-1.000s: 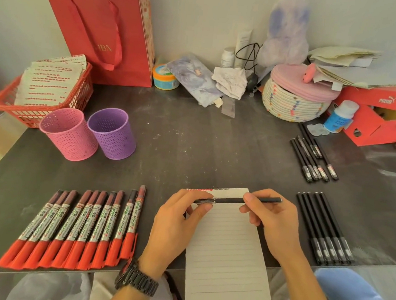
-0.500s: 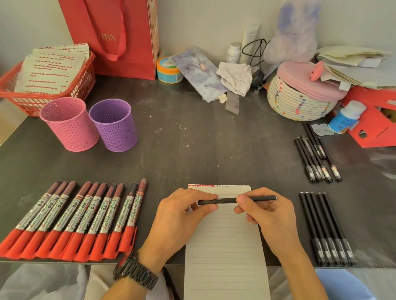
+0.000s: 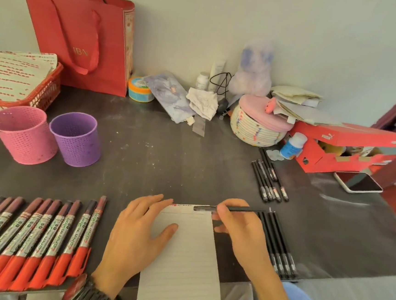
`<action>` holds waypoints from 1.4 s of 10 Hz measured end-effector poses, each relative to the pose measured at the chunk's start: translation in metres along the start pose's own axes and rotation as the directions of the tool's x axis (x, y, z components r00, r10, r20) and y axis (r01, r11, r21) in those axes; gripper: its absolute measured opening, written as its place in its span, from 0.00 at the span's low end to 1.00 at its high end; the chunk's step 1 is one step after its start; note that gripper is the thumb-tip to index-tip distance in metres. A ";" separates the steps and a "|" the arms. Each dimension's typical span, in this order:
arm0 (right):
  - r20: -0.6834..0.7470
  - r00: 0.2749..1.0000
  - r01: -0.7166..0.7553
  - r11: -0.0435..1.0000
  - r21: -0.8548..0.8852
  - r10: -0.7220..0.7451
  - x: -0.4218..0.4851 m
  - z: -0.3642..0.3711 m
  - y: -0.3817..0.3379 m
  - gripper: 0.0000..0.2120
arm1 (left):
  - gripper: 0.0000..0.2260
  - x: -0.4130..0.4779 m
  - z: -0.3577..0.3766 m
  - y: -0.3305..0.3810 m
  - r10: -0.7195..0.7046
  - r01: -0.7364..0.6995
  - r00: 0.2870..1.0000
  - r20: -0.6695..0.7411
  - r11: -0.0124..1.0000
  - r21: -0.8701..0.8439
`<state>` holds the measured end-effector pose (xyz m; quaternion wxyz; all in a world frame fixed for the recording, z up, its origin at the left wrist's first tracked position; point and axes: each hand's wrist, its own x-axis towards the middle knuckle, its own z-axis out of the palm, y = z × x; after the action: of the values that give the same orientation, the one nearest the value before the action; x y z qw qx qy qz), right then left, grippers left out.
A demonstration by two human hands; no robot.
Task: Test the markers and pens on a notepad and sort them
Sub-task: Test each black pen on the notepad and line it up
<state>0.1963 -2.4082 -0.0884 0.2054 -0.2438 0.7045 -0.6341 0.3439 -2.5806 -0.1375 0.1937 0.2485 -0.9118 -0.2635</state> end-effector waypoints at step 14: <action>-0.145 0.911 -0.332 0.478 -0.813 0.386 0.003 -0.178 0.007 0.05 | 0.18 0.002 -0.001 0.004 -0.048 0.040 0.996 0.073 0.993 0.114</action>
<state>0.0866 -2.2687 -0.0755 0.2157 -0.1765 0.9459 -0.1662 0.3417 -2.5790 -0.1342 0.1386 0.2688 -0.9262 -0.2250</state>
